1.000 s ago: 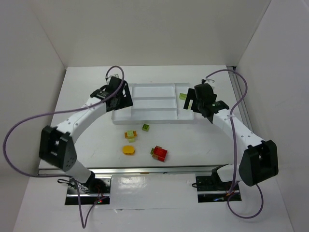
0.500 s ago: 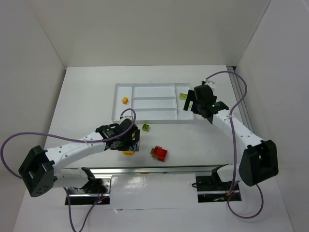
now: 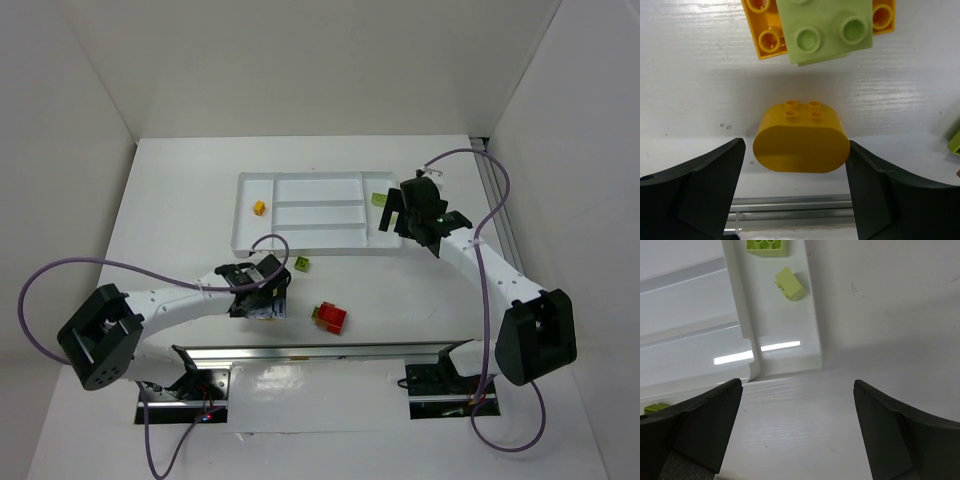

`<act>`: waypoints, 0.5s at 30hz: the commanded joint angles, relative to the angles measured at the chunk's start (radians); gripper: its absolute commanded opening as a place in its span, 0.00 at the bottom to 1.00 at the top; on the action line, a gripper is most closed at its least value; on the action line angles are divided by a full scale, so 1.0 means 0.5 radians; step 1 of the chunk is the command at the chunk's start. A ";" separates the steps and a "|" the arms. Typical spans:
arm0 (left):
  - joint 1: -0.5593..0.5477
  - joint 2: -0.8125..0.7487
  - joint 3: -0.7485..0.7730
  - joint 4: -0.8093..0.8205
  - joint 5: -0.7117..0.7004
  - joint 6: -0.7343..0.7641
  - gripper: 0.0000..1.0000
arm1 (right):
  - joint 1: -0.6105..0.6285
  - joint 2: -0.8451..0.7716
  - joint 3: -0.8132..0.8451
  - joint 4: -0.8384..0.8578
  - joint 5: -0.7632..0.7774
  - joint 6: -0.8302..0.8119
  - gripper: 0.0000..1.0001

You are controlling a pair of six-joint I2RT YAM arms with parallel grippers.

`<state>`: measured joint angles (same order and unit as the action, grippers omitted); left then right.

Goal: Sort the legos into containers by color

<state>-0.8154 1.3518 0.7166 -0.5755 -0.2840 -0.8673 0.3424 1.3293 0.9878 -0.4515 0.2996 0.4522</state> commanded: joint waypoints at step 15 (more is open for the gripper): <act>-0.007 -0.065 0.150 -0.072 -0.046 0.041 0.58 | 0.033 -0.124 -0.046 -0.011 0.054 0.022 0.99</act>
<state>-0.8154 1.3788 0.7288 -0.5385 -0.2970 -0.8413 0.3511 1.3102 0.9718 -0.4583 0.3035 0.4526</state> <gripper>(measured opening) 0.741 0.993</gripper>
